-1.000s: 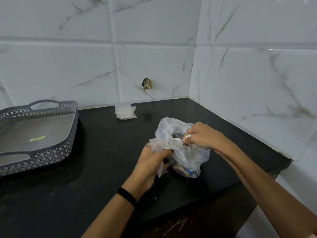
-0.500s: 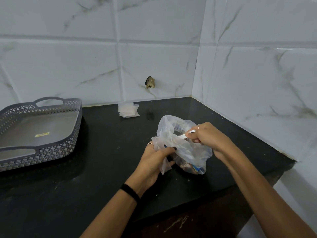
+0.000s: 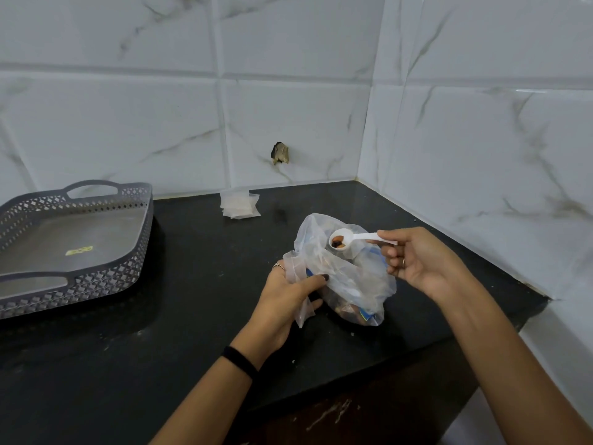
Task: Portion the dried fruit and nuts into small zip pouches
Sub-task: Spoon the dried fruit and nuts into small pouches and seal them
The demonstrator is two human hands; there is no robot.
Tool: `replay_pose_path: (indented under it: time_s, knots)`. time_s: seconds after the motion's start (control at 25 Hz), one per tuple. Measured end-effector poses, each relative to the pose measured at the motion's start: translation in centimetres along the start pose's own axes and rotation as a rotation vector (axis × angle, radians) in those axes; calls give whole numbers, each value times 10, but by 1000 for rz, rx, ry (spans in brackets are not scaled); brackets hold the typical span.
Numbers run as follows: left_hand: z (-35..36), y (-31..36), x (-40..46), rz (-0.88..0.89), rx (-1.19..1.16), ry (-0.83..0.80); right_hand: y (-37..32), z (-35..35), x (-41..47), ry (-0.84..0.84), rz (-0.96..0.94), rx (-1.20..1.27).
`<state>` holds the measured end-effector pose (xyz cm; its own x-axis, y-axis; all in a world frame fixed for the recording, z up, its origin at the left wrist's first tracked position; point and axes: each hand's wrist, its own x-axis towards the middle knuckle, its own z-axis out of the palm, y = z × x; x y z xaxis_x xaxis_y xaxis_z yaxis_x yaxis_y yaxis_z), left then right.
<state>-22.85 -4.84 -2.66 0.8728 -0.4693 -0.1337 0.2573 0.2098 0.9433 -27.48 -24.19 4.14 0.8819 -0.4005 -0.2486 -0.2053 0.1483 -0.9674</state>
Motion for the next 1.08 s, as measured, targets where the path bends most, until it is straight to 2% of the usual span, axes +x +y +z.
replay_pose_path:
  time_s: [0.12,0.28,0.4,0.52,0.6,0.72,0.8,0.88,0.96,1.08]
  knots:
    - [0,0,-6,57,91,126,-3,-4,-7,-9,8,83]
    - [0,9,-21,367,569,373,-5,3,-22,-75,-25,125]
    - [0,17,-32,537,705,373,-8,17,-43,-174,-94,123]
    - [-3,16,-35,514,728,369,-9,33,-63,-221,-191,71]
    - [-6,14,-34,478,752,384,-8,41,-70,-168,-292,-59]
    - [-7,15,-35,456,685,394,-2,55,-80,-43,-474,-387]
    - [-7,16,-37,458,631,392,3,61,-89,-46,-623,-592]
    - [-6,16,-39,474,622,394,12,67,-95,-64,-799,-824]
    - [-6,17,-40,484,604,390,19,68,-93,-5,-1029,-1027]
    - [-8,17,-40,481,576,371,22,64,-88,21,-1195,-1110]
